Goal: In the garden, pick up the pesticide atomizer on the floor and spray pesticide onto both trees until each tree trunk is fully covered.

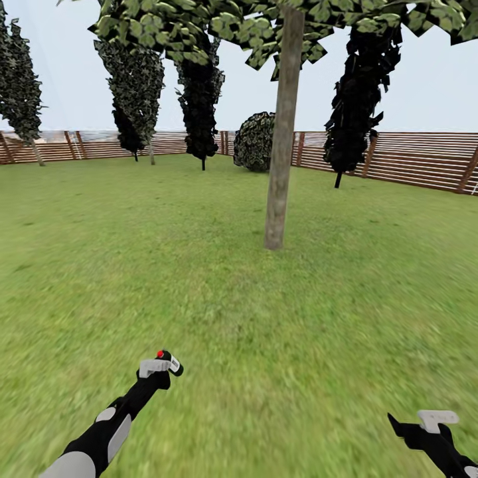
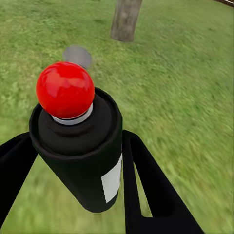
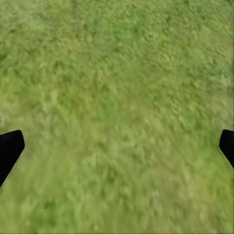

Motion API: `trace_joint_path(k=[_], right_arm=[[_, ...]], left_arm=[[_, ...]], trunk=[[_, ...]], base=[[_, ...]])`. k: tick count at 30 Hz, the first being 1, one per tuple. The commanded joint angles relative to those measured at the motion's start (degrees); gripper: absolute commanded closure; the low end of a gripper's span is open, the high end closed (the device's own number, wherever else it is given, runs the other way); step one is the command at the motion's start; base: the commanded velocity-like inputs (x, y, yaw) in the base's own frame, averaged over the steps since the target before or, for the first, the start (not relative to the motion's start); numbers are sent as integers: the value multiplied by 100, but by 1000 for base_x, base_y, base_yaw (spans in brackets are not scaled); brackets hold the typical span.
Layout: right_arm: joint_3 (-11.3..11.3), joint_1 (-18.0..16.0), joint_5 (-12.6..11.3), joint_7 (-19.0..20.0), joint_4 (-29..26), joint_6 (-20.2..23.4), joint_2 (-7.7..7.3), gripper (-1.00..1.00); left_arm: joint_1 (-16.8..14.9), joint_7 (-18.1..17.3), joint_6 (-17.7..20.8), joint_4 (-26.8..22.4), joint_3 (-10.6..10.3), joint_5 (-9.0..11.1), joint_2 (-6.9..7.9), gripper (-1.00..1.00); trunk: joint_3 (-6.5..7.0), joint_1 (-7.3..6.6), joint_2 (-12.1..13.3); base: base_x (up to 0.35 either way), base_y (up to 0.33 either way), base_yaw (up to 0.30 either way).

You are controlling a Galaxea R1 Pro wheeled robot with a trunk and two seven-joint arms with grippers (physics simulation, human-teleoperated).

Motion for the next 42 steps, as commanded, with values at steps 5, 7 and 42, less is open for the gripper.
trace_joint_path(k=[5, 7, 42], right_arm=[[-8, 0, 9, -8, -6, -87, 18, -100], [-16, 0, 11, -9, -5, -125, 19, -100], [-24, 0, 12, -505, -2, -161, 202, -100]], left_arm=[[0, 20, -43, -7, -19, 16, -1, 100], [0, 19, -54, -7, -19, 18, 0, 100], [0, 17, -39, -88, 3, 41, -48, 100]], trunk=[[0, 0, 0], [0, 0, 0], [0, 0, 0]], base=[[350, 0, 0], [350, 0, 0], [350, 0, 0]])
